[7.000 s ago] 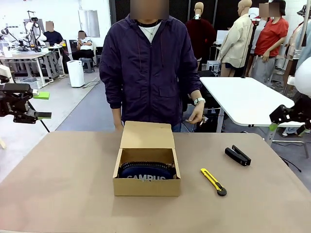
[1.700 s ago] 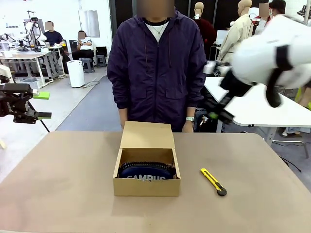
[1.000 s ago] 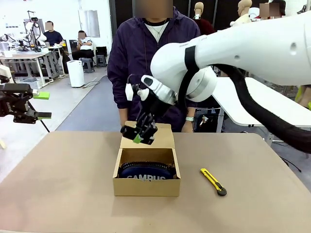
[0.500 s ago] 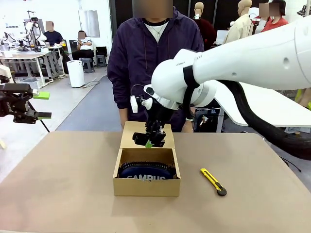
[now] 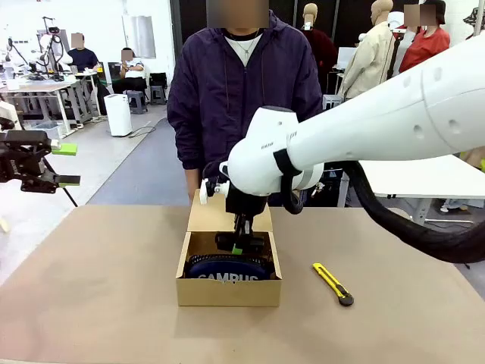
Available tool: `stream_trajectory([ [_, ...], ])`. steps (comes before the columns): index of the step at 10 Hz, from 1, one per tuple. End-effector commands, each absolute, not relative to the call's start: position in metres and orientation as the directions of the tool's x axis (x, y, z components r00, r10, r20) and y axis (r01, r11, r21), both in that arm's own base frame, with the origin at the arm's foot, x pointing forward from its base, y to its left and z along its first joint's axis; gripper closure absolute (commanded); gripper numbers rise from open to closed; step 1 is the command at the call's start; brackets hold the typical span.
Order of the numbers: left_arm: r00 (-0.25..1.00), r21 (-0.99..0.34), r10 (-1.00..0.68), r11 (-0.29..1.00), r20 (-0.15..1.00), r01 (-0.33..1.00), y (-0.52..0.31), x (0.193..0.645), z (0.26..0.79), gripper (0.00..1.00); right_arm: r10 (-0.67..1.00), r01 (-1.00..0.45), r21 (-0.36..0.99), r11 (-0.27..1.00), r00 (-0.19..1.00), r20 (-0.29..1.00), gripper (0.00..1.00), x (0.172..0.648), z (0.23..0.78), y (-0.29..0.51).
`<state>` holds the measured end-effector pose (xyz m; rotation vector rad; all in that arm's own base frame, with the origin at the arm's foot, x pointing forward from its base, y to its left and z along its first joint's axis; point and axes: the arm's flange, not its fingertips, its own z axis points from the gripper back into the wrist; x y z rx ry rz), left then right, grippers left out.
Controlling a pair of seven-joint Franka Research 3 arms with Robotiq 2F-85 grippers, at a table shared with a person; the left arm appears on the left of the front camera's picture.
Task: Pack the items into the box.
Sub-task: Pick up the item indicated by the person and place it inside the Mailer Box.
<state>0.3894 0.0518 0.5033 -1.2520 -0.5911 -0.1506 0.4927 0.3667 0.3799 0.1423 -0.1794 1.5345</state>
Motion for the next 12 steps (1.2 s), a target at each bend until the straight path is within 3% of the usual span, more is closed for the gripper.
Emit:
stream_trajectory([
  [1,0.846,-0.847,0.196,0.324,0.496,0.421,0.0547,0.3868,0.5047,0.0,0.983,-0.995,-0.001,0.096,0.094,0.156,1.0,0.4916,0.3764,0.3845],
  [3,0.846,-0.847,0.196,0.324,0.496,0.421,0.0547,0.3868,0.5047,0.0,0.981,-0.994,0.005,0.11,0.109,0.159,1.0,0.4902,0.3692,0.3864],
  [4,0.846,-0.847,0.196,0.324,0.496,0.421,0.0547,0.3868,0.5047,0.0,0.98,-0.994,0.018,0.103,0.105,0.168,0.93,0.4903,0.3699,0.3859],
  [5,0.846,-0.847,0.196,0.324,0.496,0.421,0.0547,0.3868,0.5047,0.0,0.981,-0.995,0.028,0.101,0.104,0.162,0.35,0.4906,0.3704,0.3858],
  [6,0.846,-0.847,0.196,0.324,0.496,0.421,0.0547,0.3868,0.5047,0.0,0.983,-0.994,0.038,0.099,0.104,0.154,0.0,0.4906,0.3709,0.3855],
  [12,0.846,-0.847,0.196,0.324,0.496,0.421,0.0547,0.3868,0.5047,0.0,0.981,-0.993,0.038,0.109,0.113,0.159,0.0,0.4925,0.3725,0.3846],
])
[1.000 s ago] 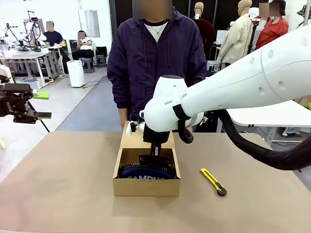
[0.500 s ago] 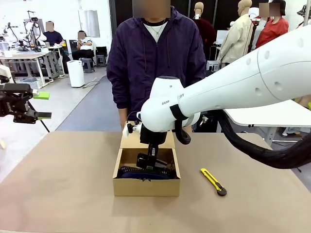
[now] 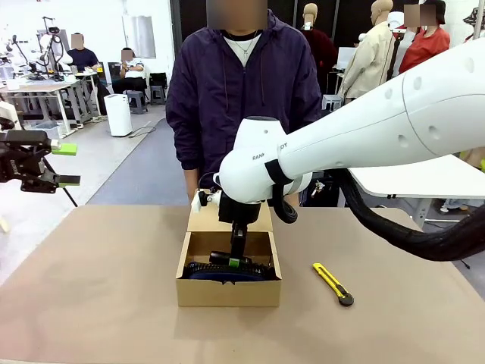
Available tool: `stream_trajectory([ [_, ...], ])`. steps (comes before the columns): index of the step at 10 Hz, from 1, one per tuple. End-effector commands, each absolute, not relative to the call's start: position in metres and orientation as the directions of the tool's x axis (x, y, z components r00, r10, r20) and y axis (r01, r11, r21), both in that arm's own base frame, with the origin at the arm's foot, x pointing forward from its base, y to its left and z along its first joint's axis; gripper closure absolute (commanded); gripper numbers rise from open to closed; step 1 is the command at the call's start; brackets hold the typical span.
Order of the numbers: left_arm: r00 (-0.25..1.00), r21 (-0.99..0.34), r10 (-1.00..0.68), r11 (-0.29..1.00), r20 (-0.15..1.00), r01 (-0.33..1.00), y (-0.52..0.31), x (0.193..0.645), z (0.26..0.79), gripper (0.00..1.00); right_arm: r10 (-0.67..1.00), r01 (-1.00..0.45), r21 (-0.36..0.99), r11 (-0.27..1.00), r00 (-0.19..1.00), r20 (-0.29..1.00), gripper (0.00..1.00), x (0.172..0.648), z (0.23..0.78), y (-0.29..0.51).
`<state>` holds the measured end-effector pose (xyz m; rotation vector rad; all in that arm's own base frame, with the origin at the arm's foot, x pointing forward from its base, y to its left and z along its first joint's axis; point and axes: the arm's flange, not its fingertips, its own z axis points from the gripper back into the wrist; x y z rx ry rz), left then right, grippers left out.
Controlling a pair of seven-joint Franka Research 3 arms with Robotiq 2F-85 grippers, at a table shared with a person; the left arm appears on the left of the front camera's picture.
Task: Pack the items into the box.
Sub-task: Pick up the item indicated by the person and place it inside the Mailer Box.
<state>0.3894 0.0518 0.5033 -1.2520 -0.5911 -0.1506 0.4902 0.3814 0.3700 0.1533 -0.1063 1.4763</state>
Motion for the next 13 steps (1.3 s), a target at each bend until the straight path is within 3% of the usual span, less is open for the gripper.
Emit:
stream_trajectory([
  [1,0.846,-0.847,0.196,0.324,0.496,0.421,0.055,0.387,0.505,0.0,0.979,-0.993,0.036,0.113,0.117,0.165,0.0,0.493,0.373,0.383],
  [3,0.846,-0.847,0.196,0.324,0.496,0.421,0.055,0.387,0.505,0.0,0.973,-0.994,0.015,0.112,0.113,0.199,0.0,0.499,0.386,0.375],
  [5,0.846,-0.847,0.196,0.324,0.496,0.421,0.055,0.387,0.505,0.0,0.958,-0.983,-0.032,0.182,0.17,0.233,0.0,0.505,0.432,0.353],
  [7,0.846,-0.847,0.196,0.324,0.496,0.421,0.055,0.387,0.505,0.0,0.855,-0.92,0.064,0.386,0.383,0.35,0.0,0.507,0.49,0.308],
  [9,0.846,-0.847,0.196,0.324,0.496,0.421,0.055,0.387,0.505,0.0,0.551,-0.715,0.291,0.635,0.684,0.478,0.0,0.498,0.544,0.224],
  [11,0.846,-0.847,0.196,0.324,0.496,0.421,0.055,0.387,0.505,0.0,0.149,-0.552,0.53,0.643,0.77,0.621,0.0,0.451,0.593,0.108],
  [13,0.846,-0.847,0.196,0.324,0.496,0.421,0.055,0.387,0.505,0.0,-0.261,-0.338,0.764,0.549,0.799,0.541,0.0,0.402,0.593,0.014],
])
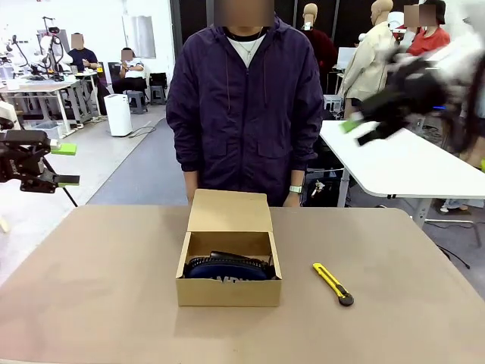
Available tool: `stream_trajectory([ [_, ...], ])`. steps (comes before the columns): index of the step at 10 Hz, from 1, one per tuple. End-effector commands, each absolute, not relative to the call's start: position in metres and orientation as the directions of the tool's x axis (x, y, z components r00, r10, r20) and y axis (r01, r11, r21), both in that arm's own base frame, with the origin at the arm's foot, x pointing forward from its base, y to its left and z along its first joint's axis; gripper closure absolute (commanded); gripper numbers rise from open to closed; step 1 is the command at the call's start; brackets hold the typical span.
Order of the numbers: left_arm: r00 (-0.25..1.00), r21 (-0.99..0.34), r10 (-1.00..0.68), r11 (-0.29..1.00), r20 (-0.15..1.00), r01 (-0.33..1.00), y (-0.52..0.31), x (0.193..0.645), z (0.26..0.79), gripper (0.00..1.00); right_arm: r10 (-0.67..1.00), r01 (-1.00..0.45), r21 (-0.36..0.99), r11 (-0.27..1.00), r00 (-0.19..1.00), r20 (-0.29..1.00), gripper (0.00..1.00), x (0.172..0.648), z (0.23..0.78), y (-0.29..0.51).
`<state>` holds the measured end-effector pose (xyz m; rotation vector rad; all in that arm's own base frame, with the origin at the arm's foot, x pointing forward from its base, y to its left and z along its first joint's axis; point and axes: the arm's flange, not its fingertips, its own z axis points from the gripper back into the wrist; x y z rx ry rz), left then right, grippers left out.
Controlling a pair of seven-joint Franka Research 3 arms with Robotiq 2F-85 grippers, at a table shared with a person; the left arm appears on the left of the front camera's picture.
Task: Pack the items into the box.
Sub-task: Pick up the item indicated by the person and place it inside the Mailer Box.
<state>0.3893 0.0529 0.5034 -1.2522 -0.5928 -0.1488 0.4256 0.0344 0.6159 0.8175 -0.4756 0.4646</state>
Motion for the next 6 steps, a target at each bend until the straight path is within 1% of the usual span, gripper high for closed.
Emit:
stream_trajectory([
  [1,0.846,-0.847,0.196,0.324,0.496,0.421,0.055,0.387,0.505,0.0,-0.374,-0.275,0.82,0.503,0.785,0.493,0.0,0.379,0.584,-0.012],
  [2,0.846,-0.847,0.196,0.324,0.496,0.421,0.055,0.387,0.505,0.0,-0.46,-0.216,0.862,0.459,0.772,0.439,0.0,0.36,0.568,-0.033],
  [3,0.846,-0.847,0.196,0.324,0.496,0.421,0.055,0.387,0.505,0.0,-0.49,-0.16,0.901,0.403,0.794,0.36,0.0,0.354,0.549,-0.043],
  [4,0.846,-0.847,0.196,0.324,0.496,0.421,0.055,0.387,0.505,0.0,-0.457,-0.136,0.921,0.365,0.836,0.305,0.0,0.354,0.534,-0.043],
  [5,0.846,-0.847,0.196,0.324,0.496,0.421,0.055,0.387,0.505,0.0,-0.471,-0.156,0.928,0.339,0.826,0.31,0.0,0.346,0.522,-0.048],
  [6,0.846,-0.847,0.196,0.324,0.496,0.421,0.055,0.387,0.505,0.0,-0.477,-0.141,0.929,0.341,0.826,0.3,0.0,0.345,0.516,-0.052],
])
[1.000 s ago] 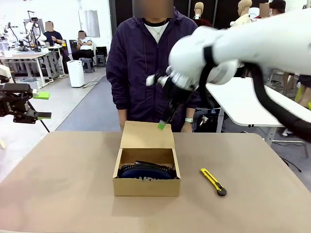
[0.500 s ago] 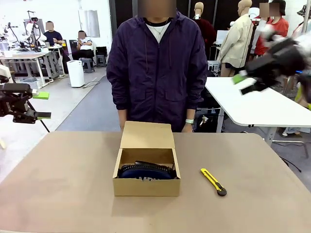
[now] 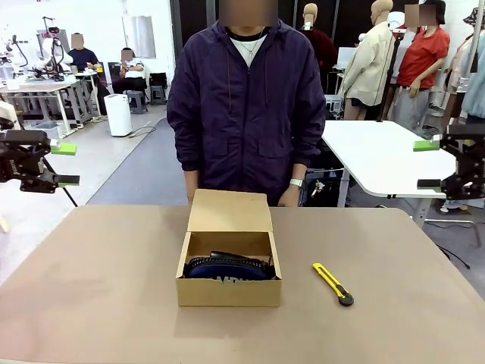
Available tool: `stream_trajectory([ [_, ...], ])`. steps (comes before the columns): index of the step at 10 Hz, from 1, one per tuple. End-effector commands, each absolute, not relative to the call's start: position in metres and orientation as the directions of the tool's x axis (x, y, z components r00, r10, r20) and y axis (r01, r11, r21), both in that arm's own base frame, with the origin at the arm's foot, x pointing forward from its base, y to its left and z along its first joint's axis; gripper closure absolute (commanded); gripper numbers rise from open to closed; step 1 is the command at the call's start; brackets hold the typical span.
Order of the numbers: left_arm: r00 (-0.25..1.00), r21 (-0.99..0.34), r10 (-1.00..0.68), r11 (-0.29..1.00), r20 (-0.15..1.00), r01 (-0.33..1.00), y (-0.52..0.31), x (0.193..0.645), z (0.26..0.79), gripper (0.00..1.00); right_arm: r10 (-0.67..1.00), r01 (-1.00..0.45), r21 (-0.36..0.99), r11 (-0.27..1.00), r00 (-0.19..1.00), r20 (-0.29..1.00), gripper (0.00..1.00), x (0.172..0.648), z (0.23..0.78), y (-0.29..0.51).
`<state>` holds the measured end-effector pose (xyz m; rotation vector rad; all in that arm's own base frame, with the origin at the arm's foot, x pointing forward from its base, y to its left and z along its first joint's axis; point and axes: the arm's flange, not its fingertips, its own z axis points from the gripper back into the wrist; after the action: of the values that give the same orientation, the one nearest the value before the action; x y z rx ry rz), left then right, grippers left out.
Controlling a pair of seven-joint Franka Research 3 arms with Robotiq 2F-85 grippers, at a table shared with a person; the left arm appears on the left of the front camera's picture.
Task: Pack the items into the box.
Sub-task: Pick up the item indicated by the person and place it inside the Mailer Box.
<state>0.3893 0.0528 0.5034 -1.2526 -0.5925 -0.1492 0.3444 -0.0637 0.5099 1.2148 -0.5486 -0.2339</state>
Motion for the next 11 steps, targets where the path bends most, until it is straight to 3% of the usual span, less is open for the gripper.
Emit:
stream_trajectory([
  [1,0.846,-0.847,0.196,0.324,0.496,0.421,0.055,0.387,0.505,0.0,-0.459,-0.142,0.927,0.348,0.836,0.3,0.0,0.347,0.515,-0.05],
  [3,0.846,-0.847,0.196,0.324,0.496,0.421,0.055,0.387,0.505,0.0,-0.269,-0.178,0.893,0.413,0.913,0.307,0.0,0.368,0.518,-0.024],
  [4,0.846,-0.847,0.196,0.324,0.496,0.421,0.055,0.387,0.505,0.0,-0.44,-0.123,0.929,0.348,0.854,0.277,0.0,0.348,0.511,-0.05],
  [11,0.846,-0.847,0.196,0.324,0.496,0.421,0.055,0.387,0.505,0.0,-0.44,-0.123,0.929,0.348,0.854,0.277,0.0,0.348,0.511,-0.05],
])
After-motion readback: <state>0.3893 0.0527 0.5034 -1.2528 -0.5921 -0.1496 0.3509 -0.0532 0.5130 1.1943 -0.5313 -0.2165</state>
